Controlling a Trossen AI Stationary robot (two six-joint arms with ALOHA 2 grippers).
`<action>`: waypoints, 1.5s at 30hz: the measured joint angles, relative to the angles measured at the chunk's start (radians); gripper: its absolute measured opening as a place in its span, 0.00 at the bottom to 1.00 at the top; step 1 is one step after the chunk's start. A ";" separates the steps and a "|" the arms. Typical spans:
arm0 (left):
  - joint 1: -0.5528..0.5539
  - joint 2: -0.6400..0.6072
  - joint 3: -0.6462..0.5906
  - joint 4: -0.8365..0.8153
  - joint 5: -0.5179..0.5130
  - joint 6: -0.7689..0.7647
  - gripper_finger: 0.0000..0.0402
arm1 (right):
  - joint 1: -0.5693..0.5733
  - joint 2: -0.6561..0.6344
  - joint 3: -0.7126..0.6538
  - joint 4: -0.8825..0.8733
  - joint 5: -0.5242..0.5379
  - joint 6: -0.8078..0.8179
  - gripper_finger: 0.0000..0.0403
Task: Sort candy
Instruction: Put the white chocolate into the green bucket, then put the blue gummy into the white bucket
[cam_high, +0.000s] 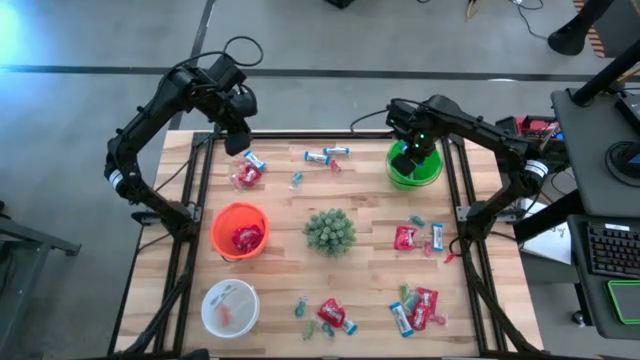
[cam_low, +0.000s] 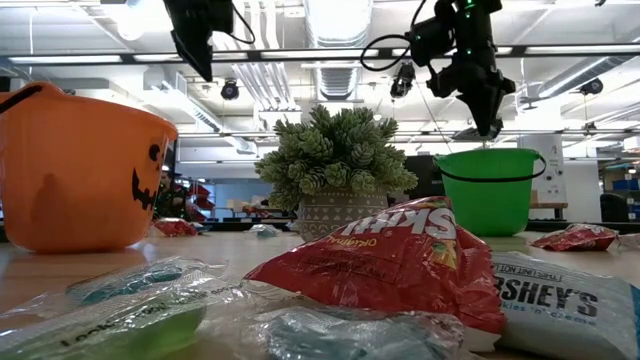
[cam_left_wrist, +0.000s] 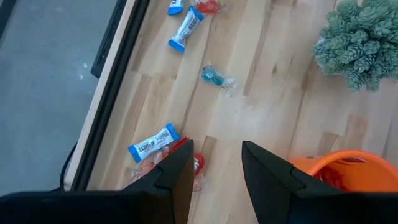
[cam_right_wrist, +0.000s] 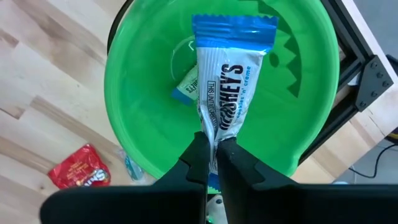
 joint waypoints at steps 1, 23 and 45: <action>0.000 0.000 0.000 0.000 0.000 0.000 0.29 | 0.000 0.000 0.000 -0.002 0.000 0.000 0.05; 0.000 0.001 0.000 -0.006 -0.004 0.024 0.29 | 0.000 0.000 0.000 -0.063 -0.024 0.076 0.40; -0.001 0.001 0.000 -0.005 -0.113 0.035 0.29 | 0.242 -0.058 0.059 -0.090 -0.247 0.363 0.36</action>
